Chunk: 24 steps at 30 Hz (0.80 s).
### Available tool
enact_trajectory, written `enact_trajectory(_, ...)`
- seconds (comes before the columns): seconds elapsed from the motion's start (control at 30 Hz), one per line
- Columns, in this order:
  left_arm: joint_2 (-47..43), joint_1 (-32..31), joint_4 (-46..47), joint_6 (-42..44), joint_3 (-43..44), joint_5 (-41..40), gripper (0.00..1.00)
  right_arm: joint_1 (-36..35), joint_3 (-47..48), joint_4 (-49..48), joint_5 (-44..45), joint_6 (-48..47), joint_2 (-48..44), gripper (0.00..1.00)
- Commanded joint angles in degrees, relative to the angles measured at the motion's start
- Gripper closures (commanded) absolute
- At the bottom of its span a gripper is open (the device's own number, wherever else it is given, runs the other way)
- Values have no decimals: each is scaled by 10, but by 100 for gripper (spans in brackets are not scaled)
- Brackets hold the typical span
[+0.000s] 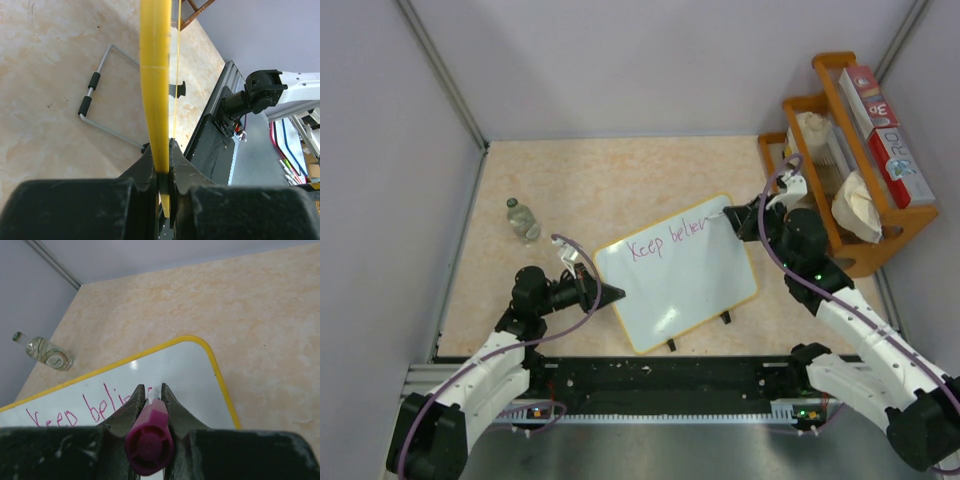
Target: Write a sentence on the whiteboard
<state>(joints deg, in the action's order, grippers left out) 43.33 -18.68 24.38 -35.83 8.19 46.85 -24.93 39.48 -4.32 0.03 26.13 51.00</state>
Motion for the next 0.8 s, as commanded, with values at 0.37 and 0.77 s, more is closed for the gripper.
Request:
enact_trajectory(0.37,4,-6,-36,79,-20,16,100,7,-37,9,9,-4,-31,100)
enact_trajectory(0.77,4,-6,-36,79,-20,16,100,8,23,3,2,10,-69,100)
